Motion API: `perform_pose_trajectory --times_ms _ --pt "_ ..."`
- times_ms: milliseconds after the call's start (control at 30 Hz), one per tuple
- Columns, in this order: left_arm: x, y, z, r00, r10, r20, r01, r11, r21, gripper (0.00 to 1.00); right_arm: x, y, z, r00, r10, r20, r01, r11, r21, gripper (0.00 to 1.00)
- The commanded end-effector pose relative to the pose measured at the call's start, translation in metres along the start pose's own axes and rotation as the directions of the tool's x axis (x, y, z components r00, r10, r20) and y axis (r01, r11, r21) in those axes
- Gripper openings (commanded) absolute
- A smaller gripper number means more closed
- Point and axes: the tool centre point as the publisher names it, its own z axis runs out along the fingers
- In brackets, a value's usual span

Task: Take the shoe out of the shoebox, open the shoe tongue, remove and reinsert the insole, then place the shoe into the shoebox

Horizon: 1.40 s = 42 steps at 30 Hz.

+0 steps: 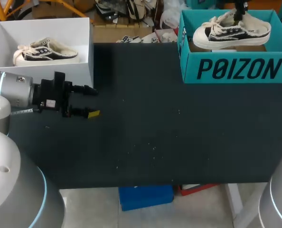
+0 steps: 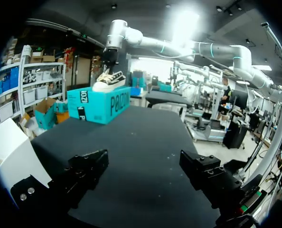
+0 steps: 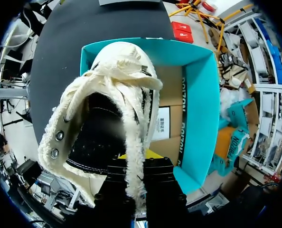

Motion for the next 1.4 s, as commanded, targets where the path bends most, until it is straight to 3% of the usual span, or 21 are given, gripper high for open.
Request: perform_pose_trajectory --times_ms 33,300,800,1367,1400 --pt "0.001 0.001 0.001 1.000 0.002 0.006 -0.002 1.000 -0.001 1.00 -0.008 -0.003 0.026 1.000 -0.001 -0.018 0.000 1.000 -0.028 0.00" --pt "0.001 0.001 0.001 1.000 0.002 0.006 -0.002 1.000 -0.001 1.00 -0.013 -0.008 0.064 0.998 0.002 -0.064 -0.005 0.999 -0.051 0.00" --pt "0.001 0.001 0.001 1.000 0.002 0.006 -0.002 1.000 -0.001 1.00 -0.021 -0.008 0.117 0.992 -0.018 -0.129 0.006 0.996 -0.092 0.00" --pt "0.001 0.001 0.001 1.000 0.002 0.006 -0.002 1.000 -0.001 1.00 -0.015 -0.005 0.146 0.980 -0.038 -0.198 0.017 0.994 -0.105 0.00" --pt "0.001 0.001 0.001 1.000 0.002 0.006 -0.002 1.000 -0.001 1.00 -0.014 -0.005 0.147 0.979 -0.040 -0.200 0.019 0.994 -0.103 0.09"
